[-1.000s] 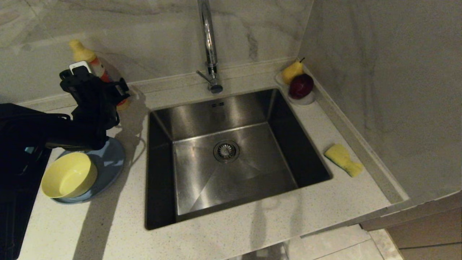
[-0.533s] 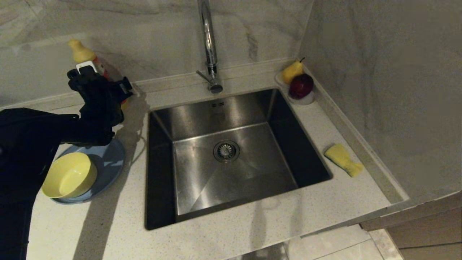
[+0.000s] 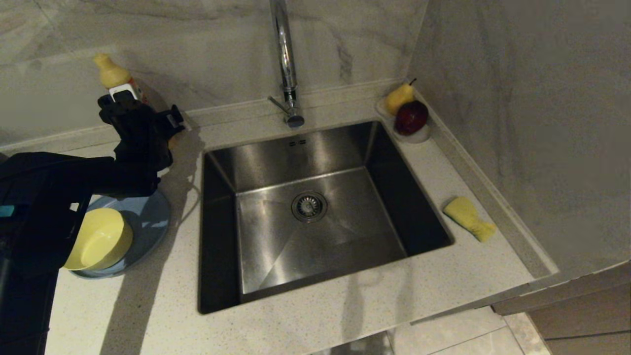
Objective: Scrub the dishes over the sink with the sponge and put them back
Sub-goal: Grab the dish soap
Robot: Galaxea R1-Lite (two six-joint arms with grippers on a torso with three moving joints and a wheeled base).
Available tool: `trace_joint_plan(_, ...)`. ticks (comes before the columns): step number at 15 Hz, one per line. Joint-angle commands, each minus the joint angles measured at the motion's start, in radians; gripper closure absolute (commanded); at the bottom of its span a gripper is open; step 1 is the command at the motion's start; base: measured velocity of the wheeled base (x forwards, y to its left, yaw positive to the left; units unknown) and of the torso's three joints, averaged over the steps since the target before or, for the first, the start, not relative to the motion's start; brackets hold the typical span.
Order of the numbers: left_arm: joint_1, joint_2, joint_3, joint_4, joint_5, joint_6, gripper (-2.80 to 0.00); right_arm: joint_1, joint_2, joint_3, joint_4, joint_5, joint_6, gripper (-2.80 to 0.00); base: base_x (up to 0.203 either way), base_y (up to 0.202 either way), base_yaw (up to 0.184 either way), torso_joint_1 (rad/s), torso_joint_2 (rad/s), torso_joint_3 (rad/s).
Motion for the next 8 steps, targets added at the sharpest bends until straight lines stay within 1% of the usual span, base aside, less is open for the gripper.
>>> trace_joint_plan(1, 0.001, 0.0, -0.001, -0.013, 0.005, -0.001, 0.0, 0.0, -0.002, 0.0, 0.0, 0.001, 0.0, 0.0, 0.0, 0.0, 0.0, 0.0, 0.0, 0.0)
trace_joint_plan(8, 0.002, 0.002, -0.006, -0.003, -0.007, 0.001, 0.0, 0.0, -0.002, 0.0, 0.0, 0.0, -0.001, 0.0, 0.0, 0.0, 0.0, 0.0, 0.0, 0.0)
